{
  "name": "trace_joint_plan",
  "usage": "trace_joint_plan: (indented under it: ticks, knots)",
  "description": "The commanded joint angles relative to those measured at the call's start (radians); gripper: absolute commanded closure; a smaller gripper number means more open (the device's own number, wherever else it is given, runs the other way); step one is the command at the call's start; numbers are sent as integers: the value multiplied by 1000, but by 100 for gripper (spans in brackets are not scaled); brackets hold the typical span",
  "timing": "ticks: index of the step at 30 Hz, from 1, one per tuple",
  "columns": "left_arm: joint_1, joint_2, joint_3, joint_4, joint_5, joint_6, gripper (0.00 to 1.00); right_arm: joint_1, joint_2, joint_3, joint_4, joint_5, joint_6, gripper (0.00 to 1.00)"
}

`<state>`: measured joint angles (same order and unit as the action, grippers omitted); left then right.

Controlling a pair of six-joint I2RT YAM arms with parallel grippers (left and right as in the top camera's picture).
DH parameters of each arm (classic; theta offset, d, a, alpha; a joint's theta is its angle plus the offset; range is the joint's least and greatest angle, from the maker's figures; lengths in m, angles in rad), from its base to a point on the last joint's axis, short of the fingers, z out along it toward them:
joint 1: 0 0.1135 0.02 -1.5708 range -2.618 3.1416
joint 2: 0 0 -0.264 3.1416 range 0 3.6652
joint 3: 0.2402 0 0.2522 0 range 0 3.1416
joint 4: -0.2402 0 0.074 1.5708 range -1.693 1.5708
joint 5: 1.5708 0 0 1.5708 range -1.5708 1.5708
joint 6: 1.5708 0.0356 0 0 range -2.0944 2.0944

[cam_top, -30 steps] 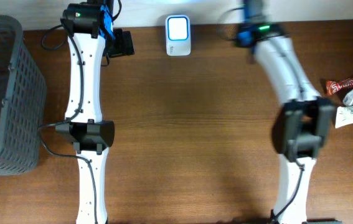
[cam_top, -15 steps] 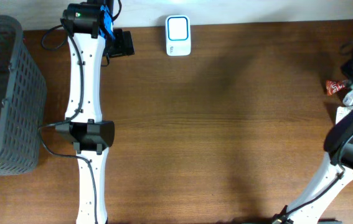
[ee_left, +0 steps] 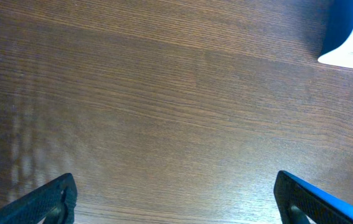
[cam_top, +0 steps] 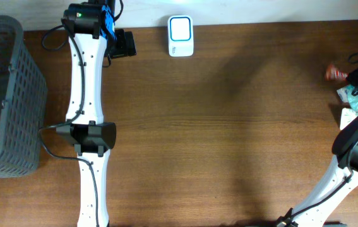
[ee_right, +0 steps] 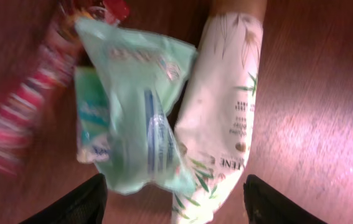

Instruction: Scan the item barcode

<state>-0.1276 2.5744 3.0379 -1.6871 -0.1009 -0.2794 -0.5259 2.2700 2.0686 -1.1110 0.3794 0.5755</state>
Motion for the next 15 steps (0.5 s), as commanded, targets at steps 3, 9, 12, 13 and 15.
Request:
trace_joint_plan:
  ticks: [3,9,12,13,15]
  knots:
    - [6,10,2,-1,8,9,1,3,-59,-6,-69,-19,8,32]
    - [6,10,2,-1,7,9,1,3,-217,-6,-144,-177,6,32]
    - [6,10,2,-1,8,9,1,13,-312,-6,-209,-242,6,32]
    - [6,10,2,-1,8,9,1,20,-338,-6,-228,-237,6,32]
    - [6,10,2,-1,8,9,1,42,-401,-6,-280,-211,6,32]
